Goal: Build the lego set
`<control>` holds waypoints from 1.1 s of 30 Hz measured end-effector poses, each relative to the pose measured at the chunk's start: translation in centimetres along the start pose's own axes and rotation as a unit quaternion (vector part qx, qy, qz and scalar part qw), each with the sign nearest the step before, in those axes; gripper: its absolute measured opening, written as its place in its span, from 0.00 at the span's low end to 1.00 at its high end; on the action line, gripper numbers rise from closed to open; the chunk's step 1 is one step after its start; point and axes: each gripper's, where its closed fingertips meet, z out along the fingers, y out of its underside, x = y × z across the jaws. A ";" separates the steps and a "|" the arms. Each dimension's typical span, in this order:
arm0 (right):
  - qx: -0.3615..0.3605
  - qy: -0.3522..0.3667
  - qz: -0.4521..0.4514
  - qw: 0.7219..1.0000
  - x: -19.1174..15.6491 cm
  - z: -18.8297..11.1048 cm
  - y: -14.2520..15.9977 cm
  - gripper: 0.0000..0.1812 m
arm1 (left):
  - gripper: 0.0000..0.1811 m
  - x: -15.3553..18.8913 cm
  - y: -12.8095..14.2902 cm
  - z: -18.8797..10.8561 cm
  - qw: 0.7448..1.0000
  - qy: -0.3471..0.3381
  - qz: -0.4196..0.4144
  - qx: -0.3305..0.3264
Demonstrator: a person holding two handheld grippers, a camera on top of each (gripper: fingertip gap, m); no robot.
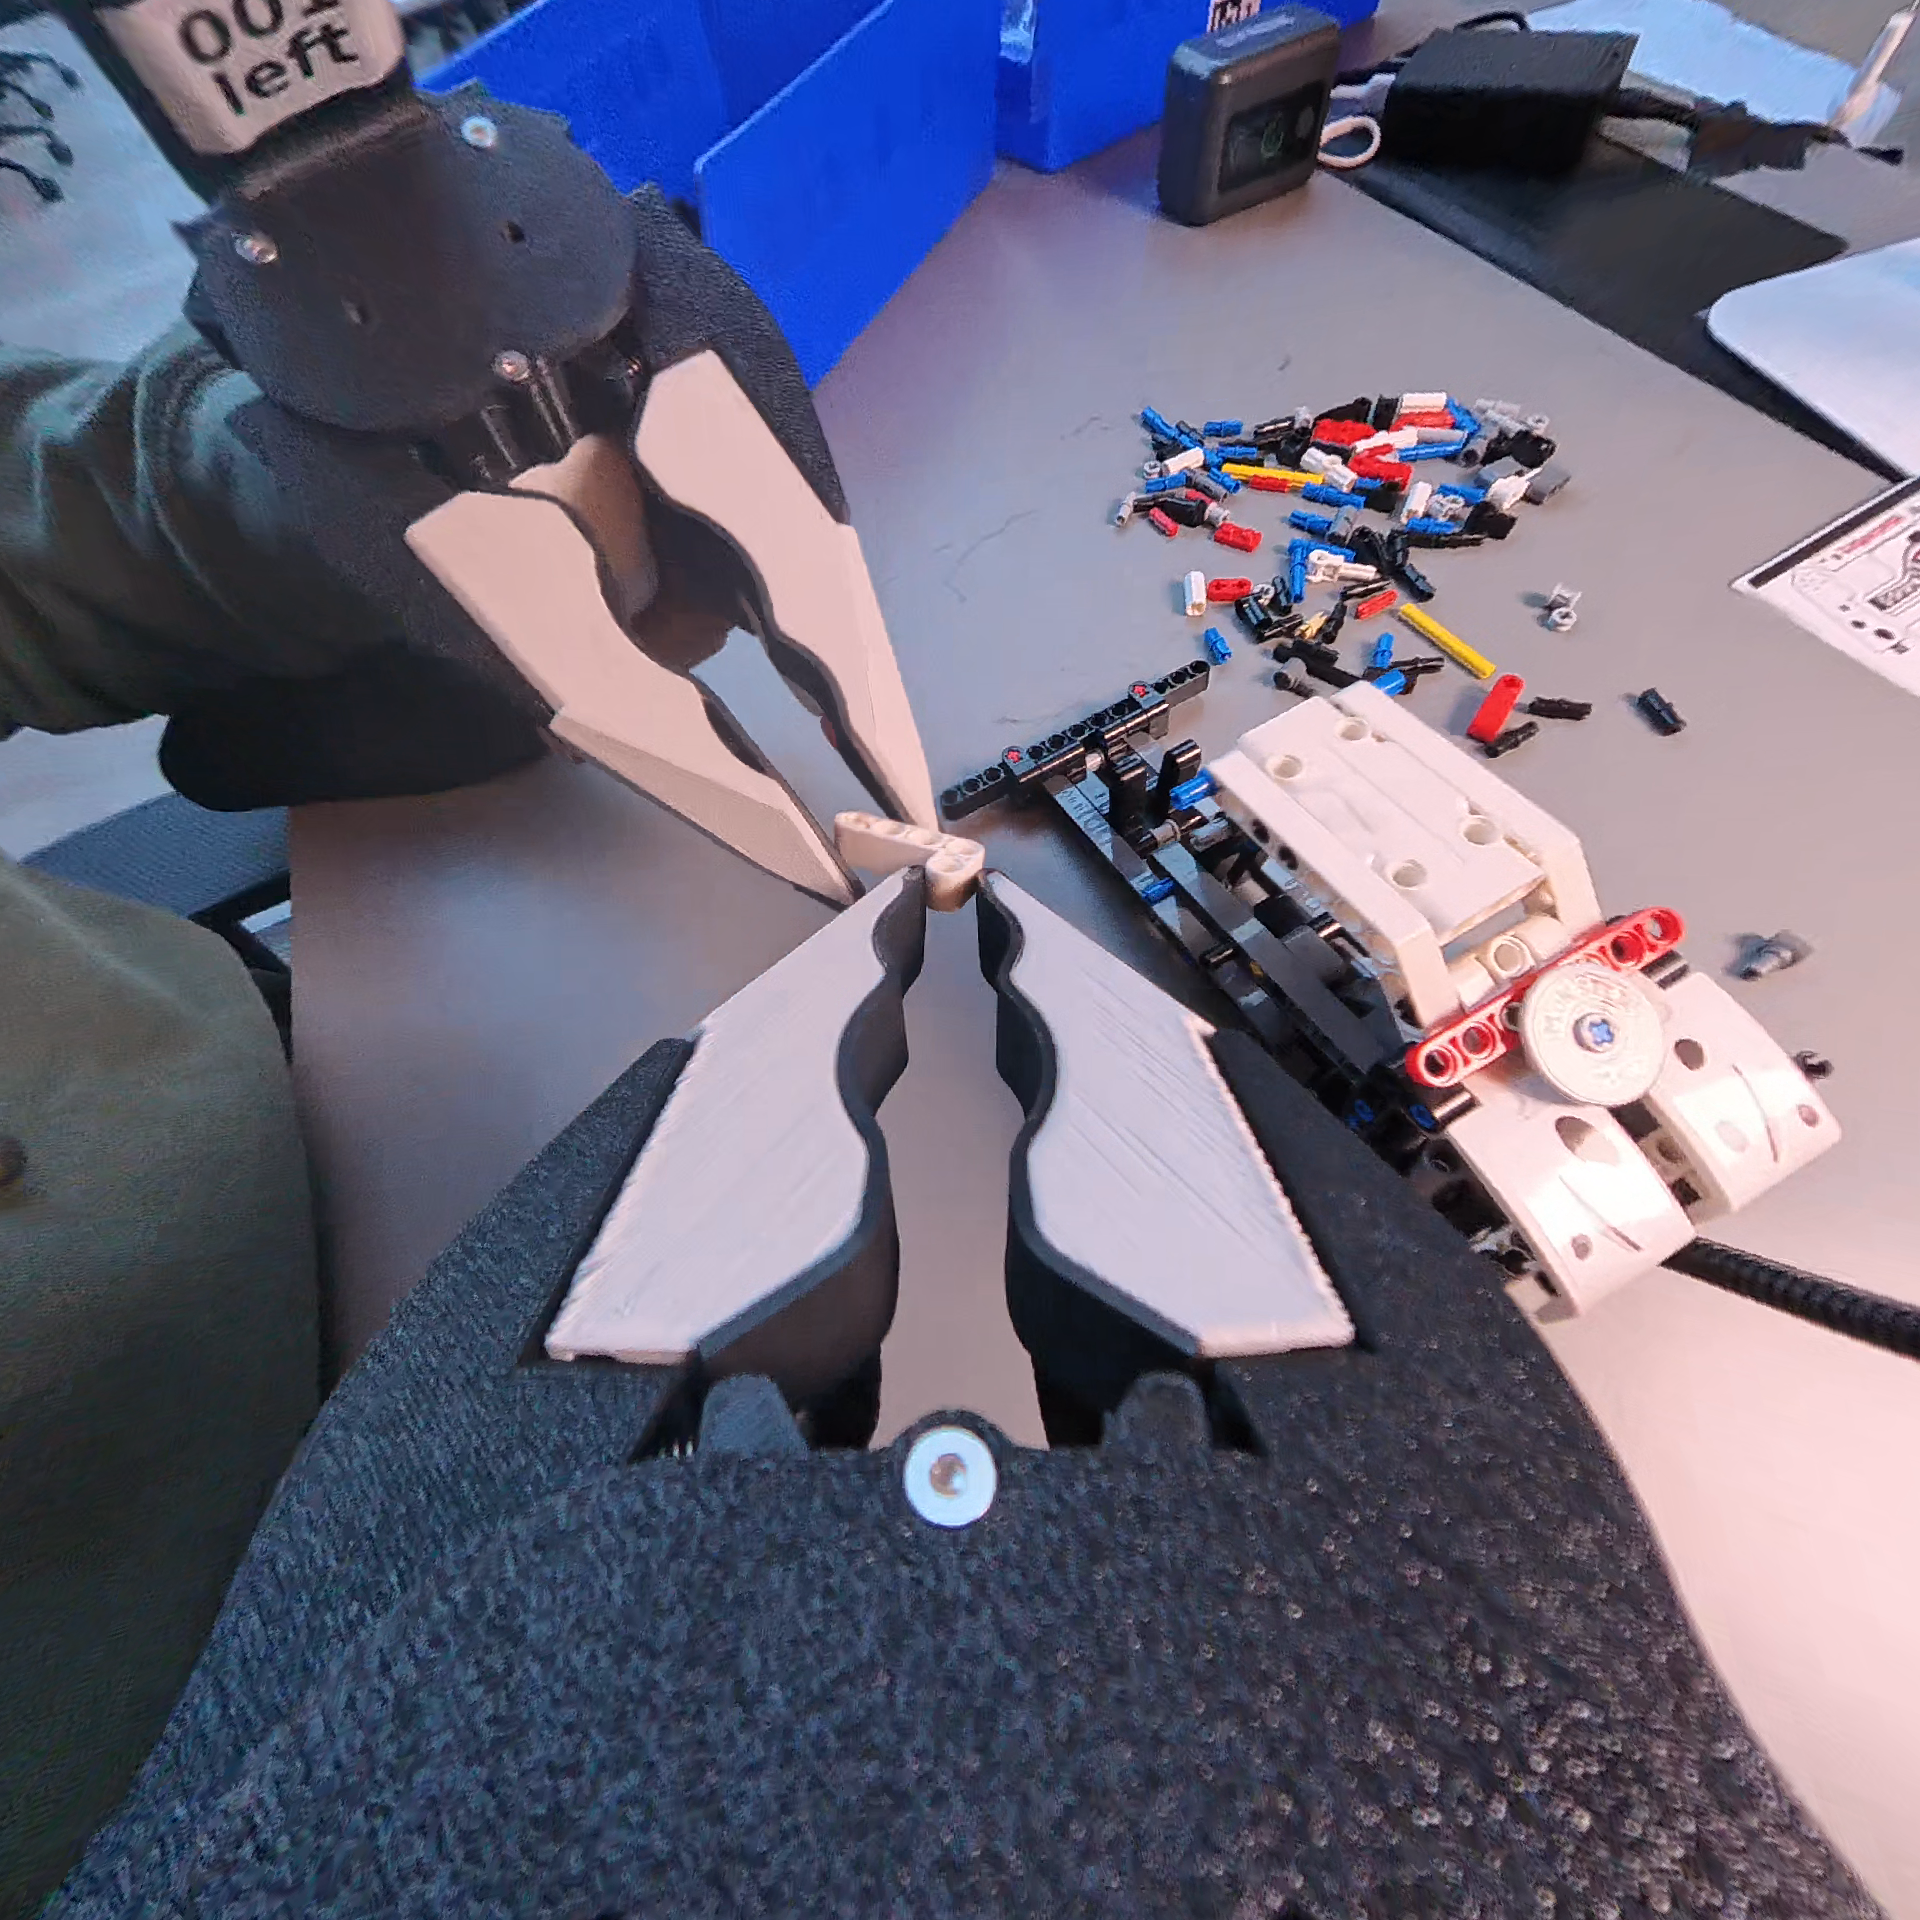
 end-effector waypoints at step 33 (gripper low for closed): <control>0.201 -0.115 -0.120 0.965 -3.1 -2.8 -4.9 0.14 | 0.04 1.4 -5.2 -4.9 0.824 0.365 -0.360 0.241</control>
